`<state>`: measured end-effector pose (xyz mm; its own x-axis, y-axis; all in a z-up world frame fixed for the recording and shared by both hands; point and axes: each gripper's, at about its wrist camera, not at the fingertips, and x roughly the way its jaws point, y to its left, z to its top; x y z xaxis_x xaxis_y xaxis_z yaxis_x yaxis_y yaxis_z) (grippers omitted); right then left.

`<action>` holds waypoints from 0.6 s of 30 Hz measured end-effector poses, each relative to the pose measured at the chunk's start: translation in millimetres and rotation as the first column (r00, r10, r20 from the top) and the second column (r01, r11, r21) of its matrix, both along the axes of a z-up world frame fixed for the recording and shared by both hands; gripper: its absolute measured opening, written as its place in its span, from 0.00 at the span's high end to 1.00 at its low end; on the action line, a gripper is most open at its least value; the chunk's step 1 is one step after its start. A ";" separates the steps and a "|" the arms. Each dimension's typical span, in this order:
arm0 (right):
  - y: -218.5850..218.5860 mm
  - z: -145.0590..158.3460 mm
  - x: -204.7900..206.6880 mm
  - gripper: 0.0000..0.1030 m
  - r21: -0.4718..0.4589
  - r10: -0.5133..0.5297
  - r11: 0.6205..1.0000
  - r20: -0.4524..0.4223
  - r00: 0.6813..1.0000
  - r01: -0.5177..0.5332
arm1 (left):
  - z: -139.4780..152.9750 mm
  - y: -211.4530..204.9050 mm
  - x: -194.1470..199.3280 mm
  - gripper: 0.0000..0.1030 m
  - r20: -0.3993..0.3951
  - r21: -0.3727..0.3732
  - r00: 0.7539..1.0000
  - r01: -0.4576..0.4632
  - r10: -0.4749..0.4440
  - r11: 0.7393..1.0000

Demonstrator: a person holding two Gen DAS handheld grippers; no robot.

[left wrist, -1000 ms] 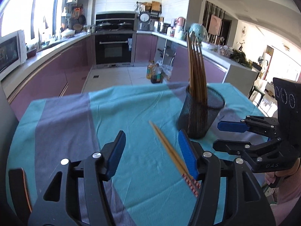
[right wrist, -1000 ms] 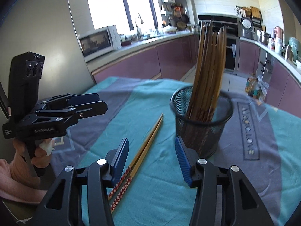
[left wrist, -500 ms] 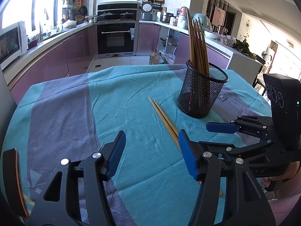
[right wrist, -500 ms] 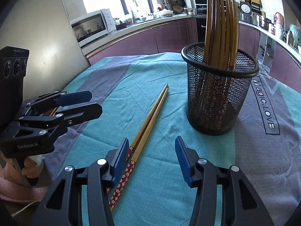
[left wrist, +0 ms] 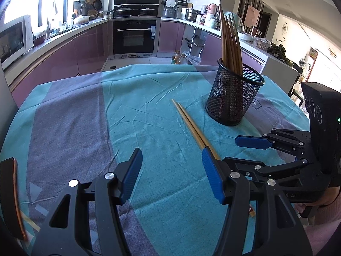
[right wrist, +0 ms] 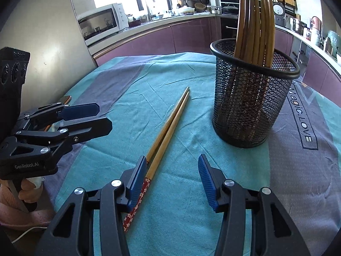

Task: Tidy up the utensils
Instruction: 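Move both open tools back toward the last two chopsticks on the cloth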

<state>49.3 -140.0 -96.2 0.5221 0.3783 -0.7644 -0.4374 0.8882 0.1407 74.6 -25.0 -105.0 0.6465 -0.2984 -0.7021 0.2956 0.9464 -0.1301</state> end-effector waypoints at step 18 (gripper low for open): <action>-14.2 -2.9 9.4 0.63 0.025 -0.040 0.999 -0.052 0.998 0.041 | -12.5 -15.0 6.4 0.44 -0.030 0.024 0.997 0.065 -0.065 0.998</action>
